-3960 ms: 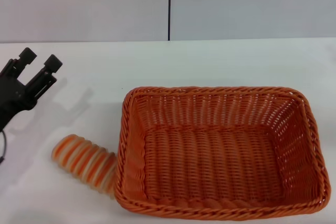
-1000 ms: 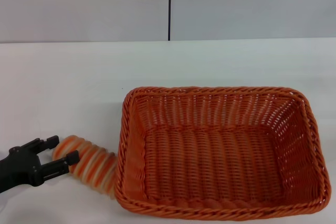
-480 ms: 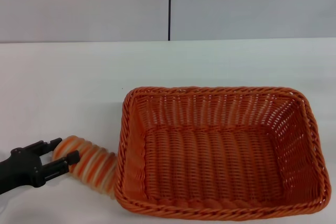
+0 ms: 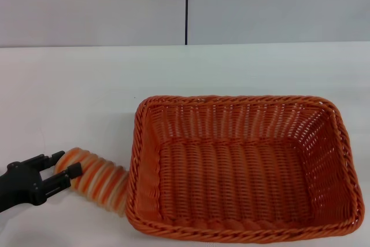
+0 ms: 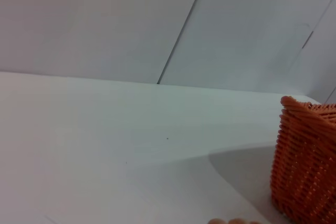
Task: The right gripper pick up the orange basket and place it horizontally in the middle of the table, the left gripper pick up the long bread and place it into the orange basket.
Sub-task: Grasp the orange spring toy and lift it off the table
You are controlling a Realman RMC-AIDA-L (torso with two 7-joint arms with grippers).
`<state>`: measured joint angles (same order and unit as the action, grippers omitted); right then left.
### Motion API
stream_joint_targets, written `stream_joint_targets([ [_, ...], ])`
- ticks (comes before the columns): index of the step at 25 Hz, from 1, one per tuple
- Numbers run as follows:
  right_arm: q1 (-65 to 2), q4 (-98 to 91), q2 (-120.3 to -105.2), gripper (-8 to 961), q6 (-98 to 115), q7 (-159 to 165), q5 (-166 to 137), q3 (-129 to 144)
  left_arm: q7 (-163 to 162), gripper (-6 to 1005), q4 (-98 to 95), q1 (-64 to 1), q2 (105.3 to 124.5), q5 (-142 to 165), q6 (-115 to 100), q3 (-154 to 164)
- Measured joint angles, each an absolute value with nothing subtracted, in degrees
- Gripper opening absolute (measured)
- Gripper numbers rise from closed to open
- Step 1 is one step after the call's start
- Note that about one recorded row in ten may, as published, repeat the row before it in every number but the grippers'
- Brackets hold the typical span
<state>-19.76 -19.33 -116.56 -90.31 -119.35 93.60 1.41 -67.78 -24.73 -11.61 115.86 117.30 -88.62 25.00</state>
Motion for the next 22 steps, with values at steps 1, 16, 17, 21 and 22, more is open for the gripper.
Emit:
stream_joint_targets([
  [1, -19.72, -19.33, -116.56, 274, -90.26, -119.35, 93.60, 1.40, -67.66, 563, -24.72, -11.60, 115.85, 117.29, -88.69, 24.98],
  [16, -19.73, -19.33, -116.64, 275, -90.00, -119.35, 93.78, 1.37, -67.59, 468, -24.69, -11.90, 115.84, 117.24, -88.70, 24.95],
  [17, -19.73, -19.33, -116.64, 275, -90.00, -119.35, 93.78, 1.37, -67.59, 463, -24.69, -11.90, 115.84, 117.24, -88.70, 24.95],
  [21, -19.76, -19.34, -116.63, 275, -90.00, -119.35, 93.78, 1.24, -67.59, 442, -24.70, -12.05, 115.84, 117.24, -88.71, 24.87],
  [22, -19.76, -19.34, -116.63, 275, -90.00, -119.35, 93.78, 1.24, -67.59, 434, -24.70, -12.05, 115.84, 117.24, -88.71, 24.87],
])
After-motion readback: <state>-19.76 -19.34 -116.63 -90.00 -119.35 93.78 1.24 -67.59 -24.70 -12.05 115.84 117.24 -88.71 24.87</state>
